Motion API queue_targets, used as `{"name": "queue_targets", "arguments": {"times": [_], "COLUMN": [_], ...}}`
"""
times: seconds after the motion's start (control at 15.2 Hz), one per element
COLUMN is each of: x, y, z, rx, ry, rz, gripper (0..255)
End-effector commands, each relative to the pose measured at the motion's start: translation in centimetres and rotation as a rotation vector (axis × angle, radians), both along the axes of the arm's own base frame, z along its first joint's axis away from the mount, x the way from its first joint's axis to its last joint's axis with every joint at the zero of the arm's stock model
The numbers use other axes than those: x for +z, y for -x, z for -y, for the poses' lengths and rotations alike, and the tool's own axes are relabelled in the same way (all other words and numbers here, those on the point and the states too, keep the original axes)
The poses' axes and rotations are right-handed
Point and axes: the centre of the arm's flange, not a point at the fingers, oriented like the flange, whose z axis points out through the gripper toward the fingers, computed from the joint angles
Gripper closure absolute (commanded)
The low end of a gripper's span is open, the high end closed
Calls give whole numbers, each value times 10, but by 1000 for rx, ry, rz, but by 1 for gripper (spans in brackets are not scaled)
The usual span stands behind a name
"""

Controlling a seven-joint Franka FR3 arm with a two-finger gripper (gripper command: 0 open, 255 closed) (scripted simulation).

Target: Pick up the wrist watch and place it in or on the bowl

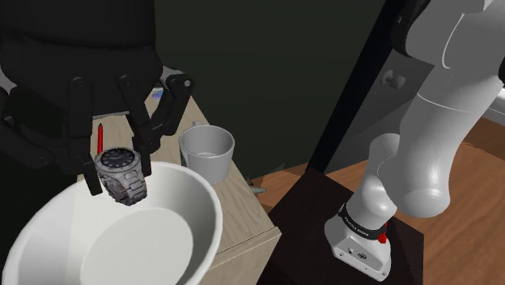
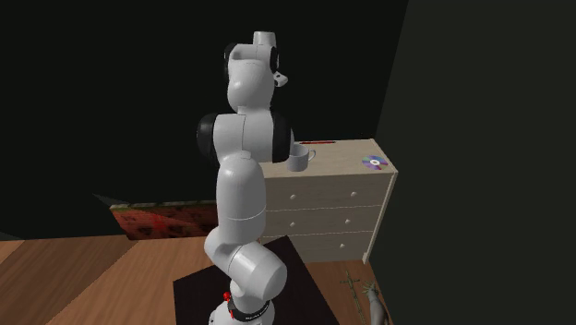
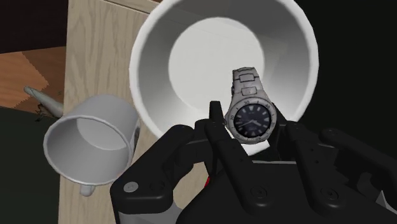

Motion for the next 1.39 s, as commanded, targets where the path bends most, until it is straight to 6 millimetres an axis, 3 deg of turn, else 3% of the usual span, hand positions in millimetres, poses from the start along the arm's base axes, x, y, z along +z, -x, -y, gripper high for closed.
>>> {"name": "queue_targets", "arguments": {"times": [0.0, 0.66, 1.12, 1.19, 1.32], "x": [-10, -63, -63, -63, -63], "y": [2, 2, 2, 2, 2], "z": [-1, -1, -1, -1, -1], "rx": [-1, -1, -1, -1, -1], "ry": [0, 0, 0, 0, 0], "rz": [0, 0, 0, 0, 0], "gripper": [255, 255, 255, 0, 0]}}
